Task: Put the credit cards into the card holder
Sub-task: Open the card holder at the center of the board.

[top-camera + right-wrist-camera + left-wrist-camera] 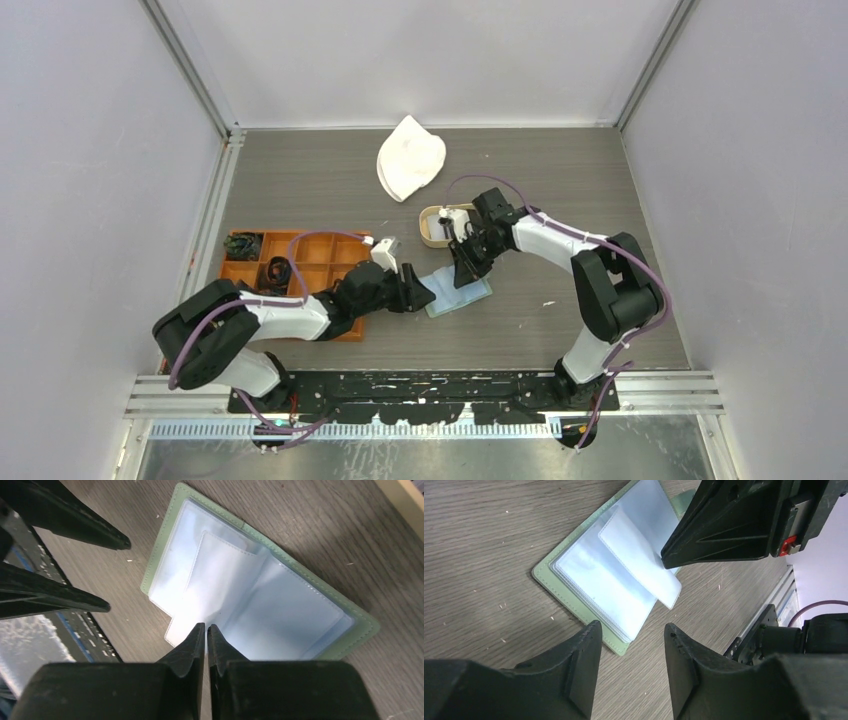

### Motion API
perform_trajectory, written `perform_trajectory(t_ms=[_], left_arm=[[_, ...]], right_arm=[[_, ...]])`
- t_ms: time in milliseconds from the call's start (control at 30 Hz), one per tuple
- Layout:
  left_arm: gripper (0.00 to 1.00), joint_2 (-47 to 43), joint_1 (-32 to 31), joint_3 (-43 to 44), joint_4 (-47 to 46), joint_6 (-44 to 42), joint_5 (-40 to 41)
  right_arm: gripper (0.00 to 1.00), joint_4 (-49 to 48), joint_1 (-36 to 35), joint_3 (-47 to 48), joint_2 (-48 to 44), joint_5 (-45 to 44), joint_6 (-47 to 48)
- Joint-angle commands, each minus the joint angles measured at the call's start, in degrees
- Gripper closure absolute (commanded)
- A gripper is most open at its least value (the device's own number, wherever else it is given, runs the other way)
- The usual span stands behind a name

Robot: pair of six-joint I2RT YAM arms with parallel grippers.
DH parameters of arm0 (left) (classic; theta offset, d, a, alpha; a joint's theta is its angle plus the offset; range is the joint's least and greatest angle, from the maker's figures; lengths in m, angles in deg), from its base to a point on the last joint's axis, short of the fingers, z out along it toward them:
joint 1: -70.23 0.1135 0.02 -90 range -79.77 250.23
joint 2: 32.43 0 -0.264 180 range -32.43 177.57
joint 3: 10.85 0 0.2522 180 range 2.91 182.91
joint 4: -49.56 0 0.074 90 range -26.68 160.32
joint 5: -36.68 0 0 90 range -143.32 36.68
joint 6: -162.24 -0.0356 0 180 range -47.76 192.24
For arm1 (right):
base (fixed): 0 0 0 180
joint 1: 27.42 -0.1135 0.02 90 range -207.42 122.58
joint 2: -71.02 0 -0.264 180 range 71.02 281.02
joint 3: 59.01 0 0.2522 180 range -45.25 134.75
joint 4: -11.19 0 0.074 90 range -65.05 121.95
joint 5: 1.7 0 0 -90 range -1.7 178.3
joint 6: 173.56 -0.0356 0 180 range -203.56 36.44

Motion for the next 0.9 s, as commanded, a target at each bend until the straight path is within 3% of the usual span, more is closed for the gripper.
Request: perform_trajectory(t_ms=[0, 267, 467, 533, 633, 700, 800, 867], left_arm=[[0.52, 1.44, 0.16, -0.32, -7.36, 2.05, 1.14], [0.59, 2.55, 0.14, -1.28, -9.68, 3.14, 1.69], [0.61, 2.93, 0.15, -1.24, -10.96, 3.13, 2.42], [0.61, 2.87, 0.16, -1.35, -11.43, 3.21, 2.4], [0.61, 2.24, 0.14, -2.11, -11.98, 2.96, 2.39], [0.61, 1.09, 0.15, -2.97, -11.91, 1.91, 2.42], [0.6, -1.97, 0.23, -4.31, -10.81, 0.14, 3.51], [0.59, -4.67, 0.25, -4.82, -8.53, -1.24, 4.16]], right_arm=[[0.89, -0.63, 0.7, 2.23, 0.84, 5.36, -6.54], [0.92, -3.36, 1.74, 1.88, 1.68, 5.92, -14.5], [0.91, -0.38, 1.69, 2.26, -2.39, 2.71, -5.31], [0.87, -0.28, 1.19, 1.16, -6.09, 2.91, -0.57], [0.73, -1.33, -1.08, -2.38, -12.91, 3.26, 9.97], [0.57, -4.25, -4.04, -6.56, -18.5, 2.68, 18.61], [0.23, -12.07, -10.41, -15.39, -24.8, -3.74, 31.68], [0.15, -16.06, -12.93, -18.04, -24.71, -8.88, 33.93]])
